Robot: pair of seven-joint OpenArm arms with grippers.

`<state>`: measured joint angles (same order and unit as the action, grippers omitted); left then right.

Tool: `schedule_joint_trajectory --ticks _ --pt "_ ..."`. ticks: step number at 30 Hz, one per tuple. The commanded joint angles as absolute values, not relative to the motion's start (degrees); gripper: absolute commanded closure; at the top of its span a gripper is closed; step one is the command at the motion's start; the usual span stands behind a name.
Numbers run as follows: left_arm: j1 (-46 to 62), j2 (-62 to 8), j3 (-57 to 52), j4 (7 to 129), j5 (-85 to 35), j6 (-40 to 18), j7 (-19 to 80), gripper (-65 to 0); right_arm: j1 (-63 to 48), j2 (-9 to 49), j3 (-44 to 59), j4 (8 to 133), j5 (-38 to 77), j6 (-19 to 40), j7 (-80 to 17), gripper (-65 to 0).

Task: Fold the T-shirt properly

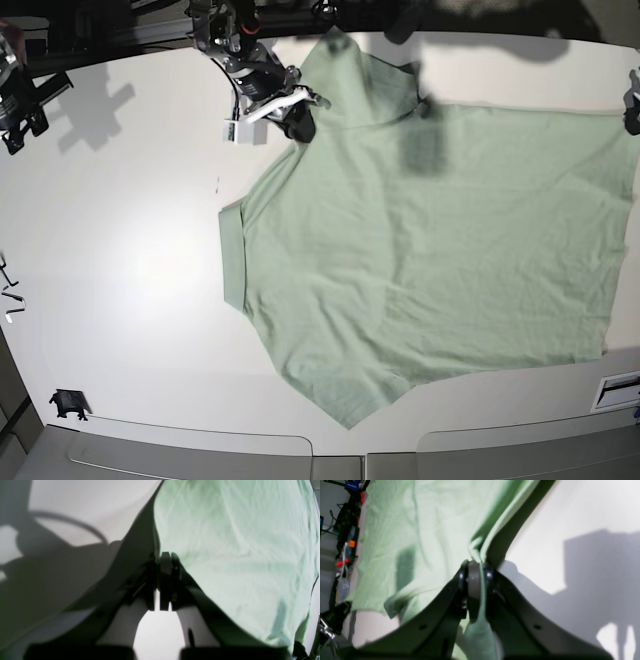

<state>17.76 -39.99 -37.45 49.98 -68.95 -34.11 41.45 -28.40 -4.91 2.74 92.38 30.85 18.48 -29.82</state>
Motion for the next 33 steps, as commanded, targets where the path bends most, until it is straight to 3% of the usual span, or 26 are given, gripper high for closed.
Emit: schedule_joint_trajectory --ticks 1,6,14,24,28,33 --pt "17.78 -41.93 -39.16 50.68 -70.17 -35.68 40.53 0.0 -28.73 -4.89 2.9 94.15 31.44 19.14 -30.22 0.0" --pt "18.63 -41.95 -45.17 50.68 -73.8 -39.24 46.92 0.0 -29.95 -3.84 3.84 99.15 31.44 19.42 -37.8 0.0" --pt "27.29 -41.91 -48.4 52.99 -84.53 -40.0 54.5 0.0 -37.93 -1.3 5.02 108.18 29.52 19.75 -38.15 0.0" --pt "39.0 -39.72 -54.68 64.9 -85.0 -40.0 59.16 0.0 -48.97 -0.12 11.14 119.42 30.3 19.75 -39.11 0.0" --pt "39.22 -38.92 -56.93 70.46 -85.0 -40.0 58.0 0.0 -48.77 -0.12 13.91 121.36 31.88 19.77 -37.95 0.0" --pt "33.01 -38.92 -52.05 72.77 -82.96 -40.0 54.02 0.0 -43.05 -0.14 12.91 121.14 26.39 19.73 -37.95 0.0"
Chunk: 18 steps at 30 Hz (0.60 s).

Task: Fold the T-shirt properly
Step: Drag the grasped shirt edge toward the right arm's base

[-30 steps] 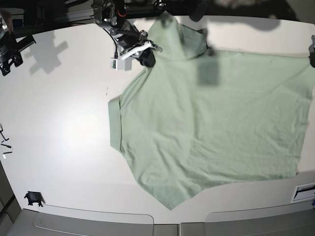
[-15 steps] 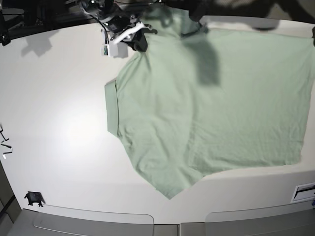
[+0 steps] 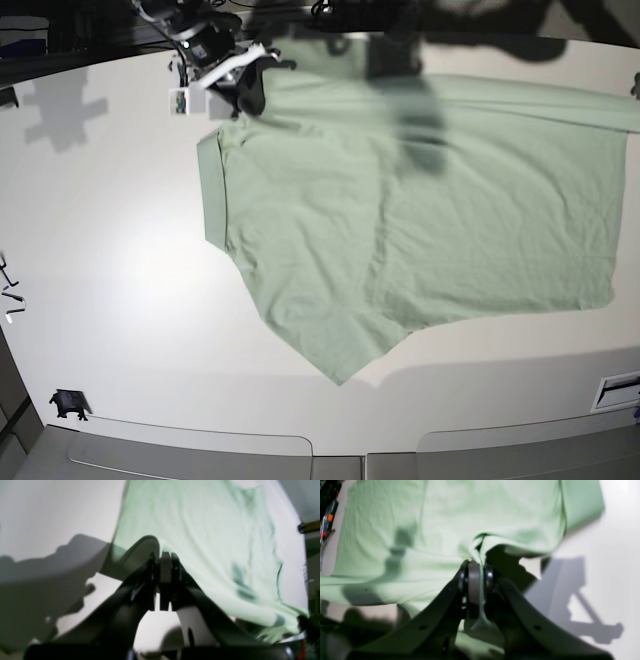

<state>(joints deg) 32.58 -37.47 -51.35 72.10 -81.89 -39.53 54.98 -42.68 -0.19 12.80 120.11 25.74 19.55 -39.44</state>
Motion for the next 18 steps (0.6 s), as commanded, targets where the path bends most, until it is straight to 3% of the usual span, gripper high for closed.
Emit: schedule_joint_trajectory --ticks 1,7,11,18 --pt "31.44 -38.92 -50.26 72.77 -81.06 -40.0 52.99 0.0 -41.65 -0.14 12.53 121.03 25.34 19.73 -37.95 0.0" --pt "23.49 -38.92 -41.36 72.73 -68.66 -40.0 45.91 0.0 -33.23 -0.14 10.66 115.68 21.32 19.64 -37.8 0.0" --pt "20.08 -38.98 -41.15 72.73 -62.37 -36.16 41.65 0.0 -27.62 -0.14 10.46 108.86 20.99 19.64 -37.08 0.0" --pt "18.55 -39.09 -41.15 72.73 -56.4 -34.24 34.22 0.0 -19.92 -0.14 10.46 100.75 21.39 19.68 -37.08 0.0"
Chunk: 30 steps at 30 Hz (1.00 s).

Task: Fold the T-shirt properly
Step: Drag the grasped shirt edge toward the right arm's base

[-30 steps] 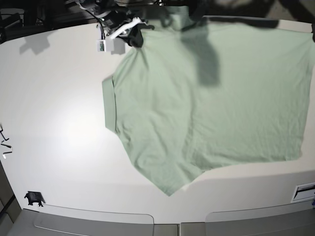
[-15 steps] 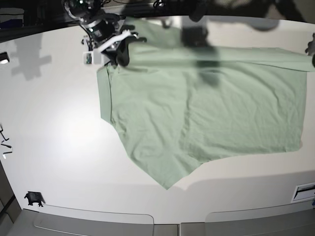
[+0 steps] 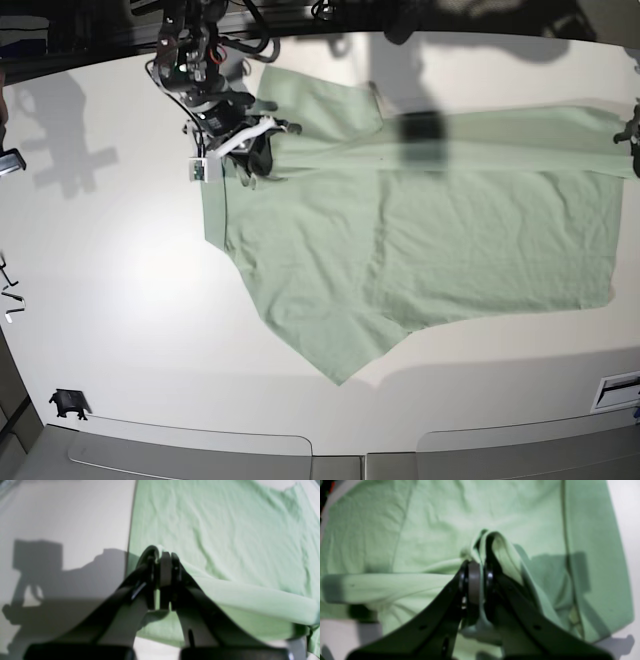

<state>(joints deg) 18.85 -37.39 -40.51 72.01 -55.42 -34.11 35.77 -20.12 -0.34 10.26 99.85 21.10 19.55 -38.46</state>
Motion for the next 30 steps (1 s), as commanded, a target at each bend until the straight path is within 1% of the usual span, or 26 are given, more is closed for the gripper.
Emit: schedule_joint_trajectory --ticks 1,4,14,24,30 --pt "18.55 -39.09 -41.15 72.73 -56.4 -34.26 33.54 0.0 -19.25 -0.16 10.46 100.18 21.39 19.68 -37.08 0.0" --pt "18.37 -39.07 -41.15 72.73 -56.38 -34.3 31.4 0.0 -18.06 -0.14 10.46 99.5 21.39 19.68 -37.1 0.0" --pt "14.76 -39.07 -40.88 72.73 -54.33 -34.28 31.35 0.0 -17.93 -0.14 10.46 99.5 21.34 19.51 -36.25 0.0" --pt "13.26 -39.05 -35.53 72.73 -49.82 -34.26 29.71 0.0 -17.93 -0.16 10.46 99.5 19.94 17.19 -34.41 0.0" --pt "11.88 -39.09 -34.76 72.73 -47.37 -34.26 29.71 0.0 -17.78 -0.19 10.46 99.5 19.66 16.01 -34.28 0.0"
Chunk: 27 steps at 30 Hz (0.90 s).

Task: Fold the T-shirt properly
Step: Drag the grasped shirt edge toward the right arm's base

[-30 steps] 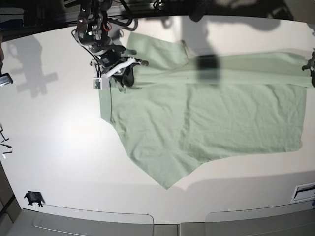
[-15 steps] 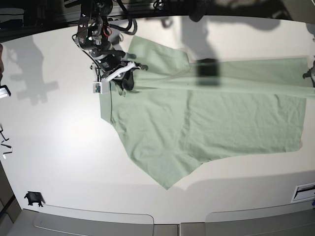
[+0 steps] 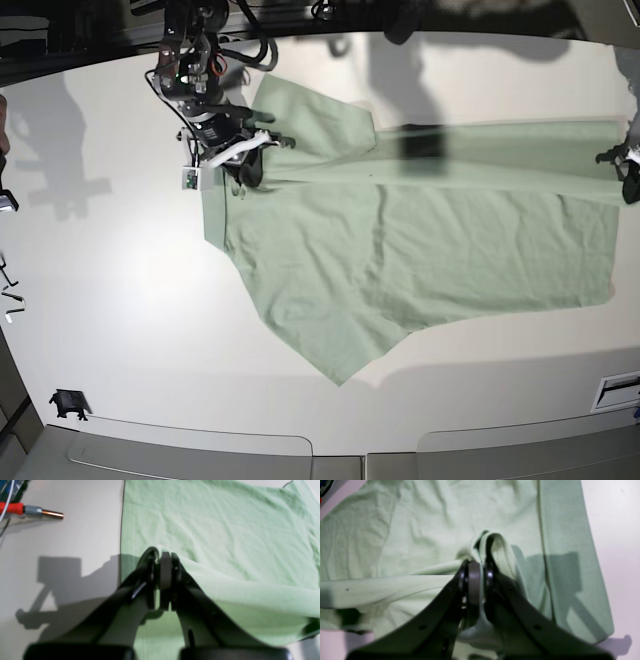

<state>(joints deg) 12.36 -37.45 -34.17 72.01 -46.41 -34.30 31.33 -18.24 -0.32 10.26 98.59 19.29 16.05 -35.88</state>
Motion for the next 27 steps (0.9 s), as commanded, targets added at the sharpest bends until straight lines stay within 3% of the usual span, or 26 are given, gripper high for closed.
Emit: schedule_joint_trajectory --ticks 1,9,11,12,14,20,27 --pt "11.88 -39.09 -34.76 72.73 -47.37 -34.26 29.71 0.0 -17.78 -0.16 10.46 99.5 19.64 16.01 -34.26 0.0" --pt "11.88 -39.13 -34.76 72.73 -47.37 -34.26 29.74 -0.1 -17.78 -0.16 10.46 99.5 19.7 16.84 -34.26 0.0" --pt "11.88 -39.46 -34.79 72.73 -47.4 -34.26 29.69 -14.4 -17.78 -0.16 10.46 99.53 19.68 19.53 -33.78 -17.1" --pt "11.88 -39.81 -34.79 72.75 -47.4 -34.24 29.63 -18.3 -17.78 -0.16 10.46 99.53 19.7 20.14 -33.5 -24.6" --pt "11.88 -40.62 -34.89 72.75 -47.35 -34.24 28.88 -19.4 -17.76 -0.14 10.48 99.81 19.7 20.16 -33.21 -33.1" --pt "11.88 -45.21 -35.9 72.77 -47.37 -34.22 28.67 -19.4 -17.78 -0.14 10.52 105.01 19.7 20.18 -38.5 -33.5" --pt "11.9 -50.52 -45.45 72.86 -47.53 -34.06 29.12 -19.4 -21.56 -0.12 11.33 115.02 19.7 20.18 -44.53 -33.3"
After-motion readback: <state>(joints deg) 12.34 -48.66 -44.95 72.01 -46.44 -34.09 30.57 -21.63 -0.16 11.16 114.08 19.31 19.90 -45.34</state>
